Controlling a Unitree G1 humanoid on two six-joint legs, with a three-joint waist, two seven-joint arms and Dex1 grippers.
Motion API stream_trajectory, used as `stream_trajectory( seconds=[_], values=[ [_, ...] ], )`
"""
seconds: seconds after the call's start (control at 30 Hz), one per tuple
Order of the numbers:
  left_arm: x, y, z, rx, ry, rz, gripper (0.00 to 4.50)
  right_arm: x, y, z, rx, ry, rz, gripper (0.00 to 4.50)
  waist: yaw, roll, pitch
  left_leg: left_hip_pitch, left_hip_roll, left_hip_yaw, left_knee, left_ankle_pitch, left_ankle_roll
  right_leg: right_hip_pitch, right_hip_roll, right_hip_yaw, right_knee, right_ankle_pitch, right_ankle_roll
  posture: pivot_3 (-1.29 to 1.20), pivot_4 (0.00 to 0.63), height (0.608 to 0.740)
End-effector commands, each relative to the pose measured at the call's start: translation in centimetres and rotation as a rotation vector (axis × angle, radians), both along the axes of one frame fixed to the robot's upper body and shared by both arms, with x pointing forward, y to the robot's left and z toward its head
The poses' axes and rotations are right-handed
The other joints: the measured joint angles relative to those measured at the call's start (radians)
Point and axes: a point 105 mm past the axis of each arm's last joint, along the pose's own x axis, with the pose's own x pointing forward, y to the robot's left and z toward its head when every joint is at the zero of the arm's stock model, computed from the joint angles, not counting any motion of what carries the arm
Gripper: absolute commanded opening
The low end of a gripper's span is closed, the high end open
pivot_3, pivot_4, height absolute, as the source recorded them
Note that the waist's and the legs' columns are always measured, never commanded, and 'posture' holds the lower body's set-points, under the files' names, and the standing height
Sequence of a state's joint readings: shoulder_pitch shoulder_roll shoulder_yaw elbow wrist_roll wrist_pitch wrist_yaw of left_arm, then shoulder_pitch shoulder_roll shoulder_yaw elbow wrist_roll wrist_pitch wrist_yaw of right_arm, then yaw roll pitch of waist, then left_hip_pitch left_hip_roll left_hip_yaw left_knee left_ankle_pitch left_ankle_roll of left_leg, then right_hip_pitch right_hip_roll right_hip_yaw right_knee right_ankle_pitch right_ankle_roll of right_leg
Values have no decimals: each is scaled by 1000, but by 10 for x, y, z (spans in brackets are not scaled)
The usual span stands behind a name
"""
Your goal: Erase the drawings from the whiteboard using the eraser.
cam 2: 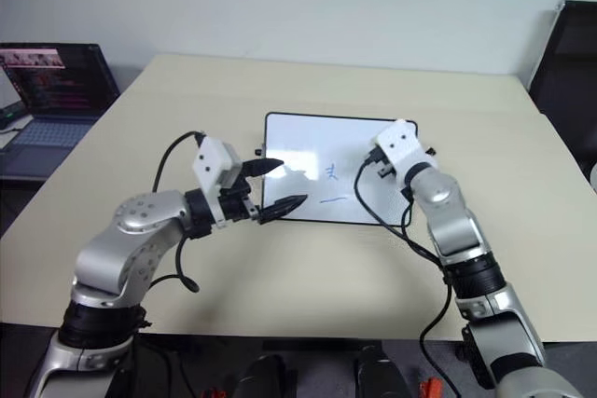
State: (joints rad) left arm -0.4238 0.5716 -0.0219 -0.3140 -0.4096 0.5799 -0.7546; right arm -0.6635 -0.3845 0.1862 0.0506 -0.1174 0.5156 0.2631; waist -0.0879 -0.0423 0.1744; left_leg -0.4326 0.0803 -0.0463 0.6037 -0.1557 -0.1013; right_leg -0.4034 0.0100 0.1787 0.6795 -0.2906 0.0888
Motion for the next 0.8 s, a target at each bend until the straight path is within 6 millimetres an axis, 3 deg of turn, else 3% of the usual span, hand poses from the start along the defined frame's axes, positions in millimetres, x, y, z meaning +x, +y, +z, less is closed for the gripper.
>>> stream_trajectory(
  seconds=[0.03, 0.23, 0.43, 0.67, 0.8],
  values=[
    [-5, -5, 11, -11, -54, -27, 4500, -2, -10, -15, -22, 86, -13, 1302, 0, 0, 0, 0, 0, 0, 0, 0, 0, 0, 0, 0, 0, 0, 0, 0, 150, 740],
    [-5, -4, 11, -11, -54, -25, 4500, -23, -13, -43, -55, 235, 40, 1301, 0, -1, 0, 0, 0, 0, 0, 0, 0, 0, 0, 0, 0, 0, 0, 0, 150, 740],
    [-5, -4, 10, -14, -53, -25, 4500, -39, -15, -52, -132, 286, 88, 1301, -1, -1, 0, 0, 0, -1, 1, 0, 0, 0, 0, 0, 0, 0, 0, 0, 150, 740],
    [-6, -6, 10, -18, -53, -29, 4500, -21, 1, -7, -175, 78, 87, 1301, -11, 0, 0, 0, 0, 0, 3, 0, 0, -1, 0, 1, 0, 0, 0, 0, 150, 740],
    [-7, -7, 11, -20, -52, -31, 4500, -13, 14, 8, -192, 3, 105, 1301, -12, 0, 0, -1, 0, 0, 1, 0, 0, -1, 0, 1, 0, 0, 0, 0, 150, 740]
  ],
)
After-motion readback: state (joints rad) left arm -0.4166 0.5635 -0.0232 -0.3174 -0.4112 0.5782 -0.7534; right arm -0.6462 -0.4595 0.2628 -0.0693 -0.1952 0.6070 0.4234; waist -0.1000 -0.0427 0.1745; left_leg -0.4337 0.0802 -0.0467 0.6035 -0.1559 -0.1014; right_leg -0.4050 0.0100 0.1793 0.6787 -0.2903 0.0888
